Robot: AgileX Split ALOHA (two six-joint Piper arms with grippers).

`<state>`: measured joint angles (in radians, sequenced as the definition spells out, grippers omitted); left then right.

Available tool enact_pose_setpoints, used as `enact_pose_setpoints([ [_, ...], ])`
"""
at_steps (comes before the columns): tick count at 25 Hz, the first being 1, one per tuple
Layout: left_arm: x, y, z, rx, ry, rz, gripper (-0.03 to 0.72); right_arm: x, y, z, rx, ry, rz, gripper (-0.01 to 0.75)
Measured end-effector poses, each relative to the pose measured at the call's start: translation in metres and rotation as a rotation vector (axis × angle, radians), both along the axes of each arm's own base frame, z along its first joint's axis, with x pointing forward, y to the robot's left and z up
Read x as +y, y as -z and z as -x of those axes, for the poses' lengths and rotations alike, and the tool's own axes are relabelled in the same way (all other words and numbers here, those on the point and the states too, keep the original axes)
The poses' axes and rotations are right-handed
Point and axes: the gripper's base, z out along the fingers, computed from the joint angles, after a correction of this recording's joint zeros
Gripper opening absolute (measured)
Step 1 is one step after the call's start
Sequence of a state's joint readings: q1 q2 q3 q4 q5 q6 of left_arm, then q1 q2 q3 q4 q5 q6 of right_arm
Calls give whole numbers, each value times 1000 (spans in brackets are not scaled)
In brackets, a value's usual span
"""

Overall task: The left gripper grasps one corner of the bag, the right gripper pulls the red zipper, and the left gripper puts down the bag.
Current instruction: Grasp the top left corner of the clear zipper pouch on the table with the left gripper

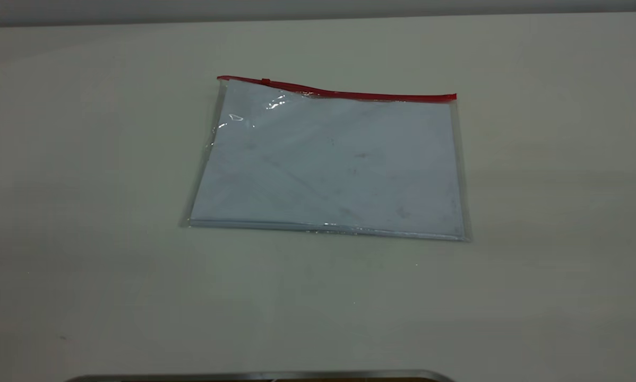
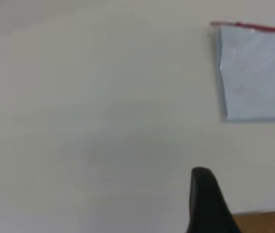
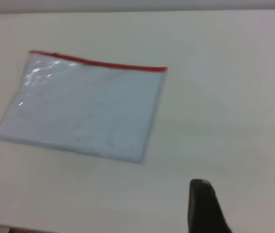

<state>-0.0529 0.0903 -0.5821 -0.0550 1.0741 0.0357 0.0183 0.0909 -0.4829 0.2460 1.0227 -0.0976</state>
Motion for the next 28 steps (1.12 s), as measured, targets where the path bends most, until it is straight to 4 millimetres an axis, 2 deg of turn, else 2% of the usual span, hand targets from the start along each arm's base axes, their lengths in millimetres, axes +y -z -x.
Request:
enact_pose_setpoints([
  [2, -1, -10, -16, 41, 0, 0, 458, 1, -3, -20, 34, -27, 28, 454],
  [5, -3, -19, -54, 115, -1, 2, 455, 2, -5, -55, 58, -59, 64, 475],
  [9, -6, -12, -115, 219, 2, -12, 480, 6, -1, -104, 49, -99, 67, 523],
  [11, -9, -1, -147, 294, 8, -11, 503, 9, 6, -127, 56, -122, 55, 533],
  [15, -13, 28, -203, 403, 19, -2, 528, 17, 33, -167, 139, -187, 0, 535],
  [18, -18, 58, -245, 490, 48, 13, 533, 21, 50, -195, 163, -237, -13, 535],
  [24, -39, 116, -326, 615, 161, 96, 534, 23, 77, -257, 165, -223, -44, 535],
  [28, -51, 152, -379, 651, 242, 161, 535, 28, 93, -285, 186, -262, -92, 535],
])
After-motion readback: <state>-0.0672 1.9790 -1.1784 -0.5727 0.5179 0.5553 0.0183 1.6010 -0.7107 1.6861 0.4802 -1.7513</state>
